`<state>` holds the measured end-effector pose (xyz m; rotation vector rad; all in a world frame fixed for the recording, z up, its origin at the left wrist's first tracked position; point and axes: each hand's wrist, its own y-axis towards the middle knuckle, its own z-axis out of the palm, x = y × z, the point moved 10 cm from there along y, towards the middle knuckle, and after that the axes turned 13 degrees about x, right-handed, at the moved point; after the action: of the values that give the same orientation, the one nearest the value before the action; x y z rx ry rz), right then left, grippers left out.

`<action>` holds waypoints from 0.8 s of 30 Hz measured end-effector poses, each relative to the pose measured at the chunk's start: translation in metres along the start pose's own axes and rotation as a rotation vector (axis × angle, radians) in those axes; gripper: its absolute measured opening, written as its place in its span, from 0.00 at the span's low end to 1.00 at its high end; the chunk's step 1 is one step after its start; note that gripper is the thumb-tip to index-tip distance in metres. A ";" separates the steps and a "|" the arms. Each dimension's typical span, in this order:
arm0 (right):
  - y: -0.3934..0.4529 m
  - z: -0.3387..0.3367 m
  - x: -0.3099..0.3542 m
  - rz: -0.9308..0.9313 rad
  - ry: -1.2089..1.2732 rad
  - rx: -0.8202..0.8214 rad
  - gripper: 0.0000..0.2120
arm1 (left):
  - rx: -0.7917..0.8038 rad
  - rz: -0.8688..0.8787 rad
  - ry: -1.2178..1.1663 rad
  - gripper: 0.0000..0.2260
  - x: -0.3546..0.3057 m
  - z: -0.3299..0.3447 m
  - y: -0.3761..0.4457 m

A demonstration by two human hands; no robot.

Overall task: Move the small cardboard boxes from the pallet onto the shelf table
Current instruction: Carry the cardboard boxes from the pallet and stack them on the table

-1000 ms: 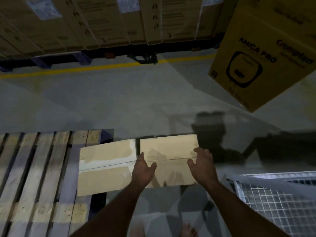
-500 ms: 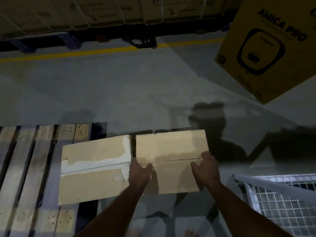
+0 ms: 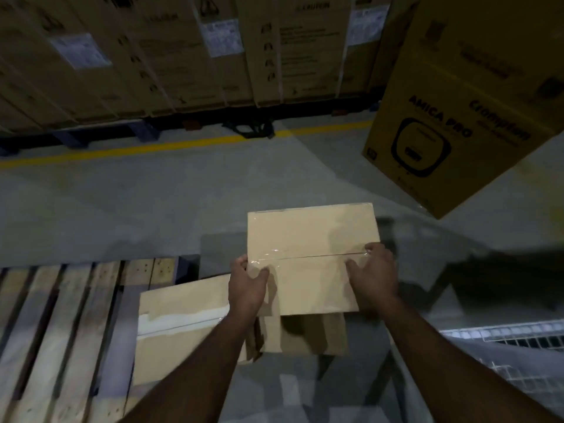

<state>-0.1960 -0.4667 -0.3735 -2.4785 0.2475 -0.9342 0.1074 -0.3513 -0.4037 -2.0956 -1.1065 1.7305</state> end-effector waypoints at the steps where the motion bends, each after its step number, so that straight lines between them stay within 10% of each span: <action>1: -0.008 -0.014 0.011 -0.010 0.014 -0.014 0.27 | -0.006 0.026 -0.007 0.24 -0.018 -0.004 -0.009; 24: -0.387 -0.337 0.202 -0.267 0.123 -0.437 0.26 | 0.048 0.716 -0.042 0.23 -0.349 -0.141 -0.367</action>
<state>-0.2665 -0.3202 0.1531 -2.9081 0.1772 -1.2573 0.0743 -0.2825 0.1161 -2.6249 -0.3045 2.0445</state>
